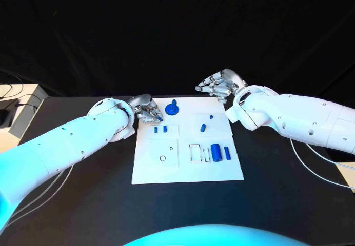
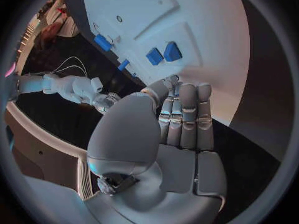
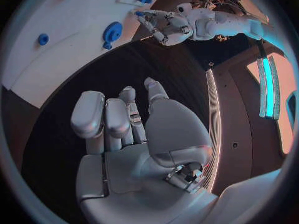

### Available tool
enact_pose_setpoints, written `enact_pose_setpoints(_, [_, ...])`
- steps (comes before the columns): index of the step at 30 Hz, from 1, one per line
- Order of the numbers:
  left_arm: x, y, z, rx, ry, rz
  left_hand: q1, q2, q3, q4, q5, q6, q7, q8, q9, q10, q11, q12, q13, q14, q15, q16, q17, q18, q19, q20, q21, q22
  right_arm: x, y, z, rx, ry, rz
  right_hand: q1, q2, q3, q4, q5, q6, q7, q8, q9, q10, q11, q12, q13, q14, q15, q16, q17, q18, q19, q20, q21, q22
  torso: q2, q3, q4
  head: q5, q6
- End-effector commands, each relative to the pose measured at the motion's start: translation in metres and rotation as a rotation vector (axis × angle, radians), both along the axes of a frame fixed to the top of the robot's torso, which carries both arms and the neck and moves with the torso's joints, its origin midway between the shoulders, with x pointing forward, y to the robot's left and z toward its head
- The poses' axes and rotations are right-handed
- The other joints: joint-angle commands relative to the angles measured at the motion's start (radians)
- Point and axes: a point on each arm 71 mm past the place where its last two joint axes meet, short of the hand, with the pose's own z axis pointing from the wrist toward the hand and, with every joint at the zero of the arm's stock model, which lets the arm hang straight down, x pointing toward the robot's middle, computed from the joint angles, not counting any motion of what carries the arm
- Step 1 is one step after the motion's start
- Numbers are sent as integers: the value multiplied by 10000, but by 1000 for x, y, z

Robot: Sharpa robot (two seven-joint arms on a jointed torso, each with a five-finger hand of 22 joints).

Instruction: Assemble the parts on the task board

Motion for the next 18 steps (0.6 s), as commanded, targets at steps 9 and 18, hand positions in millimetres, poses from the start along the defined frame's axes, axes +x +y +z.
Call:
enact_pose_setpoints(9, [0, -5, -1, 84, 44, -158, -48, -25, 25, 7, 22, -15, 87, -39, 11, -9, 61, 12, 6, 29, 26, -62, 15, 150, 17, -57, -10, 4, 0, 2, 0, -55, -25, 157, -34, 85, 17, -51, 52, 64, 19, -7, 10, -42, -59, 29, 10, -29, -47, -27, 17, 76, 364, -66, 23, 1311, 9, 11, -8, 0, 26])
enact_pose_setpoints(18, [-1, -10, -2, 96, 75, -226, -61, -28, -2, 32, 16, -11, 86, -39, 12, -8, 58, 13, 6, 29, 24, -71, 31, 138, 20, -64, -22, 0, 0, 2, 0, -55, -26, 157, -34, 85, 17, -51, 52, 64, 19, -7, 10, -42, -59, 29, 10, -29, -47, -27, 17, 76, 364, -66, 23, 1311, 12, 20, -17, -29, 32])
